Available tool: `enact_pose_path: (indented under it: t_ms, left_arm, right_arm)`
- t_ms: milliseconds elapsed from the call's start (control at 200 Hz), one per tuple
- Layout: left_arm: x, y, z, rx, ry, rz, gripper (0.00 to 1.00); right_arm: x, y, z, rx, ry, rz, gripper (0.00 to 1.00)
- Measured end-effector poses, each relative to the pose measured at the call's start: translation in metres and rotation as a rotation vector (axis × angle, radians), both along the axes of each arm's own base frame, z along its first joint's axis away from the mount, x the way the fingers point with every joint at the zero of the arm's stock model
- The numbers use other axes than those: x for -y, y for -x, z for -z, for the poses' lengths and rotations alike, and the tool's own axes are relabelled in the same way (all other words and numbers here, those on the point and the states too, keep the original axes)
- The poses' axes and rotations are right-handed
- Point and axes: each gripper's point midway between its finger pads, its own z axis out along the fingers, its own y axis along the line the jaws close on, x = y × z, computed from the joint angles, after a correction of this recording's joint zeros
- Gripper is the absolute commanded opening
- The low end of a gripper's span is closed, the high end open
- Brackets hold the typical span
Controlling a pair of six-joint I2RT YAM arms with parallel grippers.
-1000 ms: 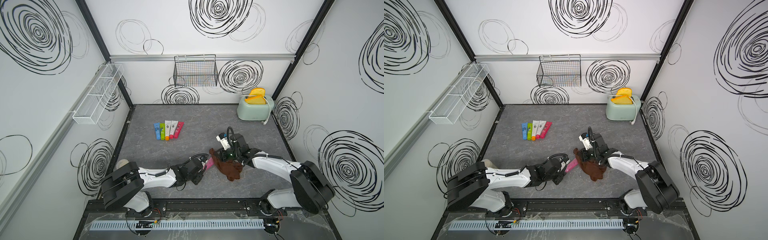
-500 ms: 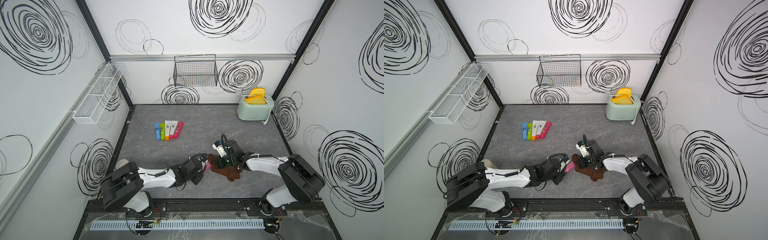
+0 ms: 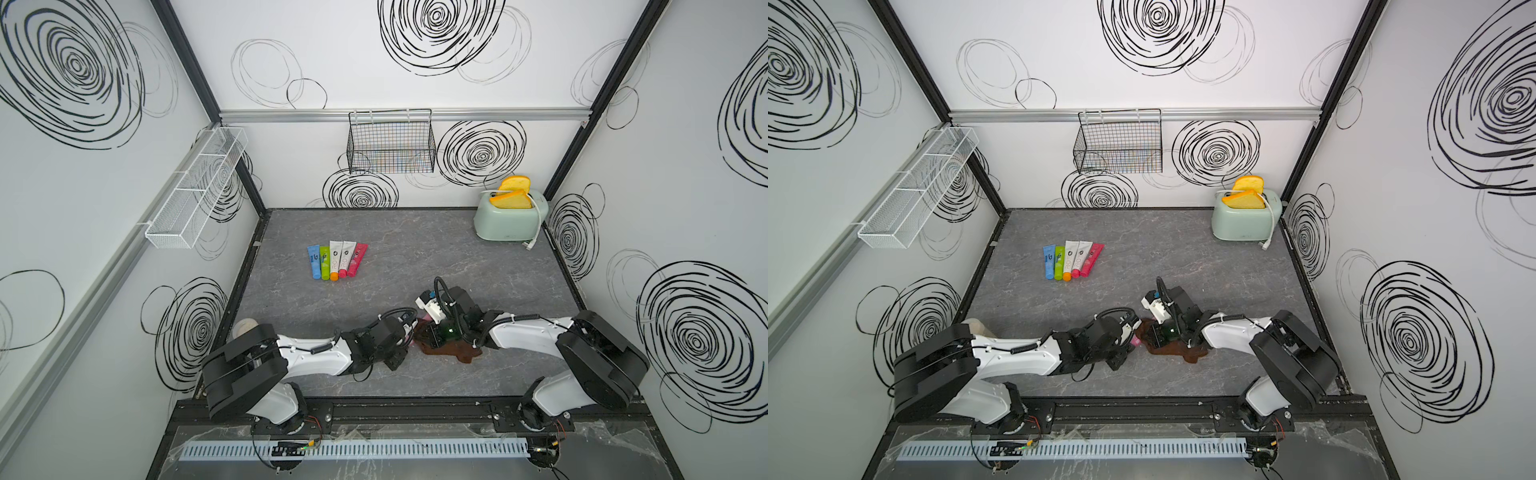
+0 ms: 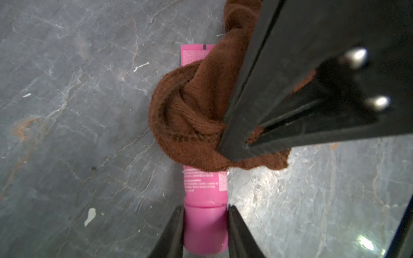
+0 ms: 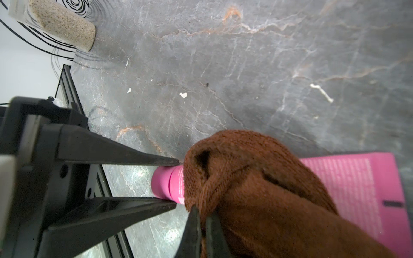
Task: Wipe the surface of the toothpaste tube
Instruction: Wipe the dirt from the toothpaste tube.
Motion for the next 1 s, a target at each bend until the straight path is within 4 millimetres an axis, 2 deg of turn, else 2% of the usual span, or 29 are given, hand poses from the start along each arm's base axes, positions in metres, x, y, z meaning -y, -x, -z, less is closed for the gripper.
enact_pose_path:
  t_ms: [175,260,530,595,680,815,1000]
  left_arm:
    - [0.002,-0.002,-0.003,0.011,0.016,-0.001,0.00]
    - [0.002,-0.002,-0.002,0.013,0.018,-0.002,0.00]
    - [0.001,-0.002,-0.001,0.014,0.015,-0.003,0.00]
    - [0.001,-0.001,-0.001,0.014,0.015,-0.003,0.00]
    - [0.001,0.000,-0.001,0.008,0.018,0.003,0.00]
    - [0.003,0.002,-0.001,0.000,0.023,0.011,0.00]
    - [0.002,0.002,0.000,-0.002,0.022,0.012,0.00]
  right_arm:
    - [0.050,-0.045,0.012,0.003,0.081,0.200,0.00]
    - [0.062,-0.053,0.017,0.007,0.111,0.243,0.00]
    - [0.045,-0.048,0.012,0.046,0.106,0.198,0.00]
    - [0.031,-0.037,0.007,0.057,0.081,0.156,0.00]
    - [0.011,-0.012,0.000,0.052,0.036,0.082,0.00]
    - [-0.006,0.013,-0.003,0.018,-0.010,0.014,0.00]
    - [-0.004,0.010,0.002,-0.010,-0.020,0.021,0.00]
